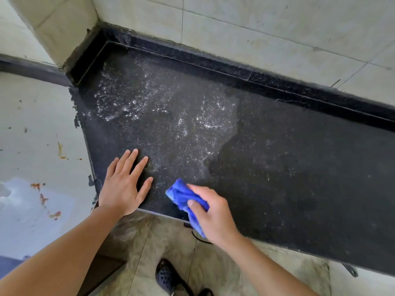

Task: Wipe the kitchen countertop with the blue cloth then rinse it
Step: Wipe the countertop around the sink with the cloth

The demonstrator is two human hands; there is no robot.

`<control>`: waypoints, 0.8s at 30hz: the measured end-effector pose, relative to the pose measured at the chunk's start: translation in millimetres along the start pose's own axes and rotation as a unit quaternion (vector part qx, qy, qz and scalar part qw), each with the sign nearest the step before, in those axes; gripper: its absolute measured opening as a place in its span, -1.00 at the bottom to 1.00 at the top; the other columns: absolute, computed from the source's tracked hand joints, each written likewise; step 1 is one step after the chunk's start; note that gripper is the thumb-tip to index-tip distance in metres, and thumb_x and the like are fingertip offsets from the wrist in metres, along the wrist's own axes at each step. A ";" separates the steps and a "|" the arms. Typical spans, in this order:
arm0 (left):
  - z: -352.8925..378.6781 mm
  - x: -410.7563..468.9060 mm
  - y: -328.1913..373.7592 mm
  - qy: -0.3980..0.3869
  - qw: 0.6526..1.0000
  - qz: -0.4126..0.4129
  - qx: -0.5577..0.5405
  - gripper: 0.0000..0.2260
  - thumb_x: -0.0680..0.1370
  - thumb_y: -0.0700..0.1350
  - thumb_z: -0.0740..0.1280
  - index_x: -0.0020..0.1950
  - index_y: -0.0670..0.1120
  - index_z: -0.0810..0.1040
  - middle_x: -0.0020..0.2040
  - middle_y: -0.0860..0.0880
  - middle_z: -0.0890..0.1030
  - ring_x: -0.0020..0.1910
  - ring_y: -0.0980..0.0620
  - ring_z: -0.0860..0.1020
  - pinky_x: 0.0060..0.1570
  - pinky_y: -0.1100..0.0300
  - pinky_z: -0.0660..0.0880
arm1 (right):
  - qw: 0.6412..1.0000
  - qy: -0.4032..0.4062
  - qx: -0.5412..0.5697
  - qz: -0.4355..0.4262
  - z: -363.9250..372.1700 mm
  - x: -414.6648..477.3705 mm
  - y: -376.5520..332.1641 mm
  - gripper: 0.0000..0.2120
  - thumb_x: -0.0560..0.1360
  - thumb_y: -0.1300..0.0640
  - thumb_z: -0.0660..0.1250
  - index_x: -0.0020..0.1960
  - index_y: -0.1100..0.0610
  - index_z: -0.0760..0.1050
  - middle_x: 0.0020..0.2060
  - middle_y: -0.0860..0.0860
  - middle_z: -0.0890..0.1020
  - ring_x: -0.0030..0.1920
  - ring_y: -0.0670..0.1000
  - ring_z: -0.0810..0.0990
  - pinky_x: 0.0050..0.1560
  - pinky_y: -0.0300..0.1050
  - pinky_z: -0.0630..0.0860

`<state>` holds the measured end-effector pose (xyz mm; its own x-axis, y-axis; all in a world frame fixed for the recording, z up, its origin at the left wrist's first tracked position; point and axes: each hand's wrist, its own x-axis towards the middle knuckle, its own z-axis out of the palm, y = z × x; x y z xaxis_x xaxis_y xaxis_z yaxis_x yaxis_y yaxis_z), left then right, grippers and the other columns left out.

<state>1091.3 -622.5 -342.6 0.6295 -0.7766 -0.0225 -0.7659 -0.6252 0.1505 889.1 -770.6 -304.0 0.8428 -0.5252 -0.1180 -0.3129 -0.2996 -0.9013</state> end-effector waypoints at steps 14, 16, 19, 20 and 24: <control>1.6 1.2 -3.5 0.025 0.998 -0.006 -0.051 -0.54 0.61 0.01 0.05 0.39 -0.20 0.45 0.45 -0.21 0.38 0.47 -0.17 0.29 0.45 -0.09 0.16 | 0.982 0.035 -0.181 -0.048 46.1 25.5 -0.6 -0.64 0.52 0.17 0.17 0.28 0.06 0.50 0.20 -0.12 0.54 0.15 -0.06 0.44 0.20 -0.13 0.39; -2.1 6.3 -6.3 0.043 0.997 -0.009 -0.062 -0.57 0.60 -0.02 0.06 0.29 -0.22 0.53 0.36 -0.21 0.47 0.37 -0.20 0.40 0.36 -0.08 0.26 | 0.997 -0.057 -0.056 0.006 26.3 30.4 -13.3 -0.67 0.52 0.22 0.23 0.24 0.02 0.54 0.14 -0.16 0.59 0.14 -0.19 0.49 0.22 -0.23 0.41; -11.8 25.3 -9.1 0.048 0.997 -0.016 -0.051 -0.57 0.60 0.02 0.05 0.22 -0.19 0.57 0.28 -0.20 0.53 0.28 -0.22 0.47 0.24 -0.09 0.35 | 0.994 0.021 0.075 0.078 -31.6 72.9 -20.6 -0.68 0.50 0.35 0.29 0.09 -0.01 0.58 -0.04 -0.11 0.67 -0.04 -0.20 0.59 0.05 -0.28 0.47; -13.4 34.3 -8.7 0.045 0.998 -0.016 -0.041 -0.56 0.60 0.05 0.05 0.25 -0.18 0.55 0.30 -0.20 0.51 0.30 -0.22 0.45 0.26 -0.11 0.36 | 0.989 0.084 0.075 0.097 -54.0 93.2 -13.2 -0.69 0.50 0.35 0.29 0.06 -0.02 0.57 -0.05 -0.08 0.66 -0.05 -0.15 0.59 0.05 -0.23 0.49; -7.4 72.3 -2.5 0.001 1.000 -0.018 0.003 -0.45 0.60 0.16 0.00 0.44 -0.12 0.40 0.46 -0.23 0.35 0.46 -0.26 0.28 0.40 -0.22 0.24 | 0.943 0.272 -0.012 0.190 -137.6 169.3 41.6 -0.73 0.50 0.25 0.26 0.13 0.02 0.57 0.04 0.03 0.64 0.07 0.08 0.60 0.22 0.05 0.50</control>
<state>1139.7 -676.5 -337.3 0.6567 -0.7537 -0.0254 -0.7437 -0.6528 0.1439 958.5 -981.6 -304.2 0.3209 -0.9273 -0.1929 -0.5624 -0.0227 -0.8266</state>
